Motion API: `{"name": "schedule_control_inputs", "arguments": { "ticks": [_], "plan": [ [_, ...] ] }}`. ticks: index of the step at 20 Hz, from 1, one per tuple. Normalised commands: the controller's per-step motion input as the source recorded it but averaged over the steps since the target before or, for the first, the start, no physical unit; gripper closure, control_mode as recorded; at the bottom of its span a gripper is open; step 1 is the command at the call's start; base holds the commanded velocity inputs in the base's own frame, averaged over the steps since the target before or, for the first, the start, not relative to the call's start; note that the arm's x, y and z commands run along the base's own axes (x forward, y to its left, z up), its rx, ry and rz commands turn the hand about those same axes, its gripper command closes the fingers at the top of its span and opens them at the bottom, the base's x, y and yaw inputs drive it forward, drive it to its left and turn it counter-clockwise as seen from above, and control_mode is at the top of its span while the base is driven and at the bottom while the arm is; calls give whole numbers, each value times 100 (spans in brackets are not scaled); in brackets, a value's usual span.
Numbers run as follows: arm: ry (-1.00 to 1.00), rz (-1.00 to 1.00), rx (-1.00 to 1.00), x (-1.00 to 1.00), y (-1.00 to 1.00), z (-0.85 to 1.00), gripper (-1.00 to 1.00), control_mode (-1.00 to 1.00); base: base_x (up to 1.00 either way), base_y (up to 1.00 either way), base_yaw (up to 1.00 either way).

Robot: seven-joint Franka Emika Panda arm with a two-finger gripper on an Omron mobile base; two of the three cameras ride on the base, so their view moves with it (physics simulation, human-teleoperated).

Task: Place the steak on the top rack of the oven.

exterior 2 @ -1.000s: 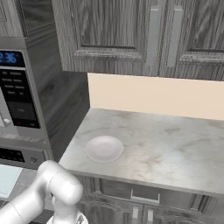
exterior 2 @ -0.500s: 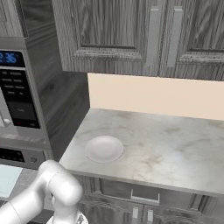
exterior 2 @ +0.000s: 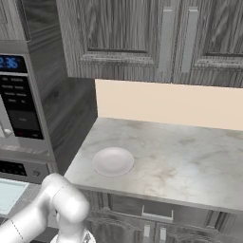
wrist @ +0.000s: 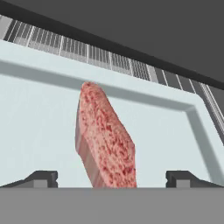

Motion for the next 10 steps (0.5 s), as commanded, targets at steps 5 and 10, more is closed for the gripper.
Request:
{"name": "schedule_control_inputs", "arguments": {
  "ticks": [5, 10],
  "plan": [
    [-2, -7, 0, -60, 1, 25, -100, -100, 0, 0, 0],
    [0, -9, 18, -95, -40, 66, -100, -100, 0, 0, 0]
  ]
}}
